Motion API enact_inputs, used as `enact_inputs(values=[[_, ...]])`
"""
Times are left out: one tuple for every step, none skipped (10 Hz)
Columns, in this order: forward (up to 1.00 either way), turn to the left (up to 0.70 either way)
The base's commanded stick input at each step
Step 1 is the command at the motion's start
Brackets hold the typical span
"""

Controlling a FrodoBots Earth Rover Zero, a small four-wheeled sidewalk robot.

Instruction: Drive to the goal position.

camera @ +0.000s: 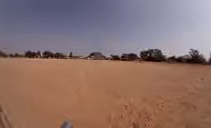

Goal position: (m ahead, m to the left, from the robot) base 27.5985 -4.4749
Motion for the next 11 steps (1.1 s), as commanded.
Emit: enact_inputs(values=[[0.7, -0.09], [0.7, -0.2], [0.7, -0.31], [0.7, -0.35], [0.7, -0.35], [0.7, -0.13], [0.7, -0.07], [0.7, -0.01], [0.7, 0.0], [0.7, 0.0], [0.7, 0.0]])
